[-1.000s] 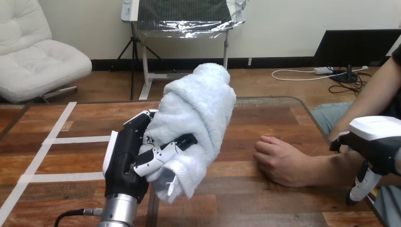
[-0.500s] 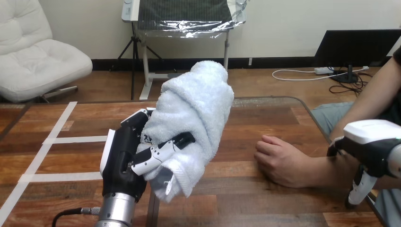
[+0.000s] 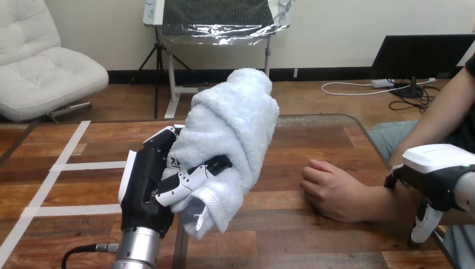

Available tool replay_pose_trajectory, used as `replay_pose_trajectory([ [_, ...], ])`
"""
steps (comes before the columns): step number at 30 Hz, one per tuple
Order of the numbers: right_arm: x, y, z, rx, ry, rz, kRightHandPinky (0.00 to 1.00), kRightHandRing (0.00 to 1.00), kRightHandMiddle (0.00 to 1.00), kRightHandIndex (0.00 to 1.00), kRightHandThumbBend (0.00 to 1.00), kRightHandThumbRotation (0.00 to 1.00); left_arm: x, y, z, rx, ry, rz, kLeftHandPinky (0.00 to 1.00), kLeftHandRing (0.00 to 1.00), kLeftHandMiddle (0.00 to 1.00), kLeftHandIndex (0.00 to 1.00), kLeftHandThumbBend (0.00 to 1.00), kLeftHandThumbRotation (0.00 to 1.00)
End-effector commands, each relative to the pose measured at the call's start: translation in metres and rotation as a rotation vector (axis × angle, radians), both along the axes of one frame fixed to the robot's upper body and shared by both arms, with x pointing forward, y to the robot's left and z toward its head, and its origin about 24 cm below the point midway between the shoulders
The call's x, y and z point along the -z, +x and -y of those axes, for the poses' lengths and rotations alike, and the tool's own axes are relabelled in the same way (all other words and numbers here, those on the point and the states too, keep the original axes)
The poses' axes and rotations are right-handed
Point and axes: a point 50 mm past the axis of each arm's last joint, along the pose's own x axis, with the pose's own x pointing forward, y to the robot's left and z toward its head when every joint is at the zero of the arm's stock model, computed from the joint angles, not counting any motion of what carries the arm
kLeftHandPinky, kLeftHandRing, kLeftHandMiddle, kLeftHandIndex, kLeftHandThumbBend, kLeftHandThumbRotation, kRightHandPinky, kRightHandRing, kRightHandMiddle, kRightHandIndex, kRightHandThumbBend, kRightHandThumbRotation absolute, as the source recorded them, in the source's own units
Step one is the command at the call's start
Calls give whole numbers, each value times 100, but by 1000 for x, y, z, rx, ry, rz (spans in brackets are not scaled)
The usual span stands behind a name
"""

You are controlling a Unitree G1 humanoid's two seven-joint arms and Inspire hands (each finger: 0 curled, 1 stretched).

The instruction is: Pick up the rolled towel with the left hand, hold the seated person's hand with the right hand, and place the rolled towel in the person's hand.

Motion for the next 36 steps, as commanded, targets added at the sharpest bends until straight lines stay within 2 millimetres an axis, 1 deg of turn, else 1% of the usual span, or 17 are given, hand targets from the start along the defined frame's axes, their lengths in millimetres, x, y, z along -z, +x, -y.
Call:
replay_pose_trajectory([
  [1, -18, 12, -4, -36, -39, 80, 88, 91, 90, 84, 80, 2, -31, 8, 0, 0, -12, 159, 23, 33, 40, 47, 62, 0],
  [22, -7, 17, -6, -74, -62, 59, 88, 90, 89, 84, 77, 5, -30, 6, -1, -1, -14, 158, 24, 34, 40, 47, 61, 0],
  [36, -1, 18, -5, -63, -48, 46, 82, 83, 84, 81, 74, 3, -29, 4, -2, -8, -10, 158, 24, 34, 40, 47, 61, 0],
])
